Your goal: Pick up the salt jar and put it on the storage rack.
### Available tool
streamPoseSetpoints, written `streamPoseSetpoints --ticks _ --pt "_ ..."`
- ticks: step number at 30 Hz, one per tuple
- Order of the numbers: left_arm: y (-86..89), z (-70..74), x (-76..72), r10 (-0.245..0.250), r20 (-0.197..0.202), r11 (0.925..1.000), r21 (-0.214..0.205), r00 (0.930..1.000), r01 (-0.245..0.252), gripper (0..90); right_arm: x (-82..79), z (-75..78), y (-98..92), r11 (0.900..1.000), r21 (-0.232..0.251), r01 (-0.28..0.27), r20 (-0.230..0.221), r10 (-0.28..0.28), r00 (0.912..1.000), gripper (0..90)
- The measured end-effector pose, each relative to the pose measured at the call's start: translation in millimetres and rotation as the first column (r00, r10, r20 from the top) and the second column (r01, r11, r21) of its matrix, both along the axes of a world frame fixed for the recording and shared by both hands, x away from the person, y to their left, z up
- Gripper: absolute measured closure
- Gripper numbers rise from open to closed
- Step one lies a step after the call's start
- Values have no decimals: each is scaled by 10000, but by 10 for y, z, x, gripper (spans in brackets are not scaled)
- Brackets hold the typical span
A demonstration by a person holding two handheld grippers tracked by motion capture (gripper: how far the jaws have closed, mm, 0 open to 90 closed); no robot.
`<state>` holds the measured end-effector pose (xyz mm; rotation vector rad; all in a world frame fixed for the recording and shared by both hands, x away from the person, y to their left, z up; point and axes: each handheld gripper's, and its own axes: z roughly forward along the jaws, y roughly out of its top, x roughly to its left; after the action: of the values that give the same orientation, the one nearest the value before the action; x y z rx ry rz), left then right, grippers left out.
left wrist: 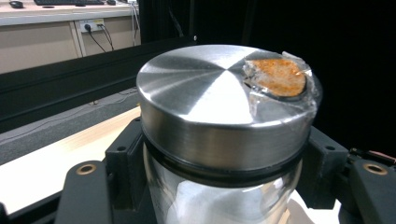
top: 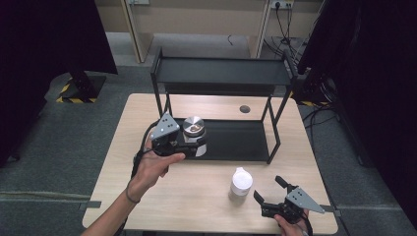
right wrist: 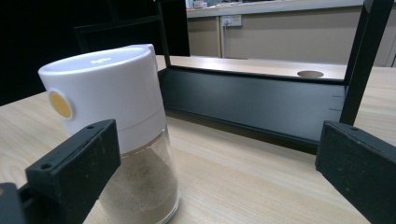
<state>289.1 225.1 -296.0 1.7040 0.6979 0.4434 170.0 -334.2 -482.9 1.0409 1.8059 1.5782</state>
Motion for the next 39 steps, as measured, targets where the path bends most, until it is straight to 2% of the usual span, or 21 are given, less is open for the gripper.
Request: streamPoseSetpoints --ticks 18,23,39 --pt "19 580 149 40 -80 10000 -48 10000 -40 307 4 -5 -2 10000 34 6 -19 -6 10000 3" --pt "-2 734 184 83 -31 10000 55 10000 -83 307 5 -6 -4 10000 54 15 -30 -15 10000 3" --pt "-55 1084 343 300 -268 9995 100 9992 -297 307 1 -6 -16 10000 73 28 20 -28 10000 3"
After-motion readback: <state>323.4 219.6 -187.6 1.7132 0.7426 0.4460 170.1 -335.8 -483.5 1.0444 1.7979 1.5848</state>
